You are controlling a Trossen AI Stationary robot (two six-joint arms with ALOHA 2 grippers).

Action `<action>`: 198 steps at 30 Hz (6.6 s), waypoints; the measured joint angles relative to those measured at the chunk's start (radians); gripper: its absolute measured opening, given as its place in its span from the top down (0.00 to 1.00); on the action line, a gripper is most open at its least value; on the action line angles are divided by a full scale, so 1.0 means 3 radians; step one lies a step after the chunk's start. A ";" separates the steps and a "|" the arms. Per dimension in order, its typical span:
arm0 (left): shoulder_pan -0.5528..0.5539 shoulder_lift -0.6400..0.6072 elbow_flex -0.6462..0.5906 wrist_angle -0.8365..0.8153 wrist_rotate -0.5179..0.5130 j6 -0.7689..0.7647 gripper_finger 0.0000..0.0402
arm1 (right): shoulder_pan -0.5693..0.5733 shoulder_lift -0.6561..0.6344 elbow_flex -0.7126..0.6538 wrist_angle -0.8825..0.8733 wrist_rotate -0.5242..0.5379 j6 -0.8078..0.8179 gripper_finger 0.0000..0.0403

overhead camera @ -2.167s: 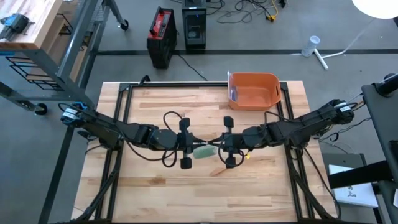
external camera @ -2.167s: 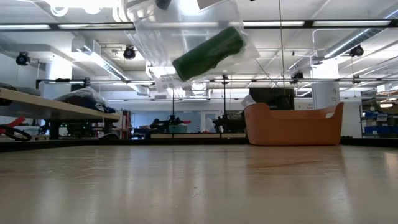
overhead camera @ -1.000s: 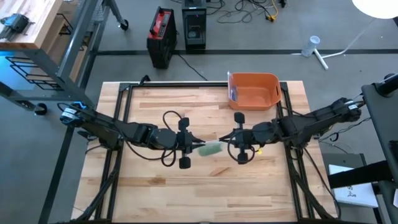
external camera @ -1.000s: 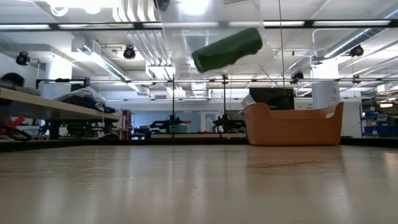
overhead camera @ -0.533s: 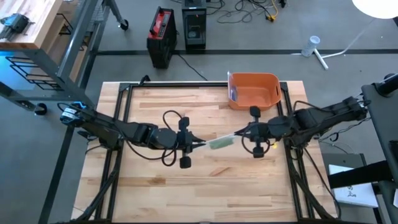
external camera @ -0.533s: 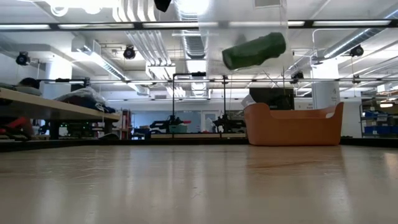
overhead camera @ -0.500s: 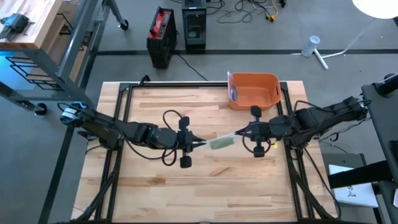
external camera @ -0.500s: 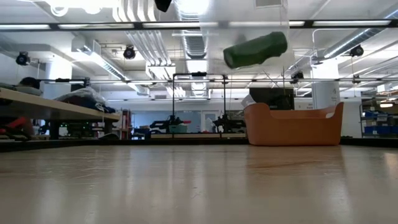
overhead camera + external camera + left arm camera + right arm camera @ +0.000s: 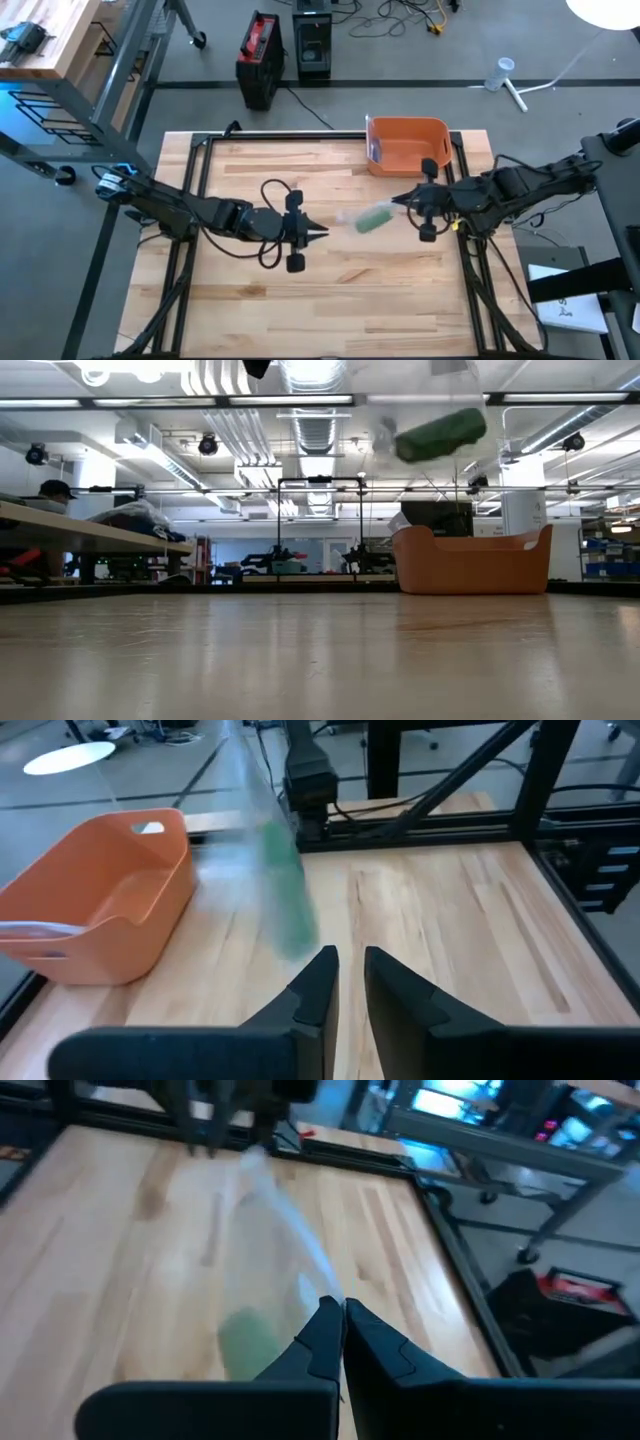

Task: Roll bandage
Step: Put the transparent zip bag into the orange bin, then return to Home Position

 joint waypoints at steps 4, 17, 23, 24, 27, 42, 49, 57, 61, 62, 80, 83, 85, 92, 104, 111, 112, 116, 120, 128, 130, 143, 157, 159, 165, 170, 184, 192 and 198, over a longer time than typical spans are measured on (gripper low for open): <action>0.0000 -0.0084 0.0000 -0.0063 -0.0012 0.0001 0.86 | 0.0000 0.0099 0.0001 -0.0049 0.0351 0.0074 1.00; 0.0000 -0.0384 0.0001 -0.0481 -0.0024 -0.0061 0.71 | -0.0591 0.0384 0.0001 -0.0009 0.1248 0.0171 1.00; 0.0000 -0.0374 0.0001 -0.0468 -0.0024 -0.0060 0.70 | -0.1197 0.0384 0.0019 -0.0025 0.1366 0.0258 1.00; 0.0000 -0.0368 0.0001 -0.0472 -0.0024 -0.0060 0.70 | -0.1324 0.0384 0.0031 -0.0043 0.1367 0.0267 1.00; 0.0000 -0.0336 0.0000 -0.0472 -0.0024 -0.0061 0.72 | -0.1710 0.0384 0.0058 -0.0047 0.1368 0.0286 1.00; 0.0000 -0.0312 -0.0003 -0.0474 -0.0020 -0.0243 0.78 | -0.3276 0.1037 0.0028 0.0147 0.0328 0.0286 1.00; 0.0000 -0.0312 -0.0023 -0.0484 -0.0019 -0.0314 0.80 | -0.3295 0.1588 -0.0012 0.0690 0.0088 0.0257 1.00; 0.0000 -0.0312 -0.0027 -0.0531 0.0175 -0.0319 0.79 | -0.3457 0.1667 -0.0013 0.1154 0.0091 0.0431 1.00; 0.0000 -0.0312 -0.0027 -0.0574 0.0184 -0.0389 0.76 | -0.3474 0.1559 -0.0014 0.1169 0.0274 0.0458 1.00; 0.0000 -0.0312 -0.0027 -0.0579 0.0184 -0.0404 0.76 | -0.3475 0.1530 -0.0020 0.1170 0.0345 0.0459 1.00; 0.0000 -0.0312 -0.0027 -0.0566 0.0175 -0.0554 0.74 | -0.3302 0.1348 -0.0605 0.1243 -0.0234 0.0904 1.00; 0.0000 -0.0312 -0.0027 -0.0565 0.0150 -0.0551 0.75 | -0.3183 0.1287 -0.0644 0.1417 -0.0526 0.0936 1.00; 0.0001 -0.0312 -0.0027 -0.0554 0.0147 -0.0551 0.76 | -0.3110 0.1268 -0.0648 0.1476 -0.0660 0.0974 1.00; 0.0000 -0.0312 -0.0027 -0.0549 0.0149 -0.0551 0.78 | -0.2940 0.1346 -0.0659 0.1440 -0.0706 0.1026 0.97; -0.0003 -0.0312 -0.0054 -0.0546 0.0154 -0.0564 0.79 | -0.2885 0.1414 -0.0714 0.1369 -0.0817 0.0970 0.65; -0.0005 -0.0312 -0.0132 -0.0448 0.0157 -0.0567 0.76 | -0.2804 0.1414 -0.0714 0.1380 -0.1640 0.0715 0.57; -0.0005 -0.0312 -0.0155 -0.0399 0.0158 -0.0570 0.76 | -0.2794 0.1413 -0.0714 0.1382 -0.1637 0.0701 0.57; -0.0003 -0.0312 -0.0226 -0.0269 0.0161 -0.0574 0.74 | -0.2790 0.1360 -0.0714 0.1424 -0.1641 0.0598 0.57; -0.0003 -0.0312 -0.0226 -0.0236 0.0160 -0.0572 0.73 | -0.2791 0.1230 -0.0710 0.1434 -0.1762 0.0503 0.57; -0.0005 -0.0314 -0.0226 -0.0182 0.0161 -0.0564 0.77 | -0.2887 0.0932 -0.0701 0.1300 -0.0619 0.0455 0.60; -0.0007 -0.0315 -0.0226 -0.0184 0.0174 -0.0574 0.78 | -0.2946 0.0969 -0.0705 0.1173 -0.0339 0.0448 0.62; -0.0041 -0.0315 -0.0244 -0.0179 0.0183 -0.0480 0.79 | -0.3481 0.2121 -0.0447 0.1533 -0.1143 0.0329 0.81; -0.0066 -0.0315 -0.0244 -0.0222 0.0184 -0.0571 0.80 | -0.3468 0.2036 0.0250 0.0552 -0.1195 -0.0040 0.88; -0.0085 -0.0315 -0.0244 -0.0230 0.0187 -0.0615 0.81 | -0.3468 0.2003 0.0220 0.0544 -0.1194 -0.0097 0.88; -0.0140 -0.0315 -0.0244 -0.0217 0.0186 -0.0659 0.79 | -0.3462 0.2022 0.0057 0.0831 -0.1255 0.0024 0.86; -0.0145 -0.0315 -0.0244 -0.0218 0.0186 -0.0638 0.79 | -0.3432 0.2134 0.0039 0.1172 -0.1866 0.0173 0.86; -0.0180 -0.0315 -0.0243 -0.0193 0.0188 -0.0592 0.79 | -0.3439 0.1749 0.0174 0.0653 -0.2391 0.0020 0.95; -0.0330 -0.0421 -0.0216 0.0155 0.0360 -0.0192 0.81 | -0.3177 0.1067 -0.0123 0.0913 -0.2218 0.0199 1.00; -0.0379 -0.0451 -0.0215 0.0241 0.0358 -0.0337 0.79 | -0.3127 0.1153 -0.0486 0.1317 -0.1453 0.0386 1.00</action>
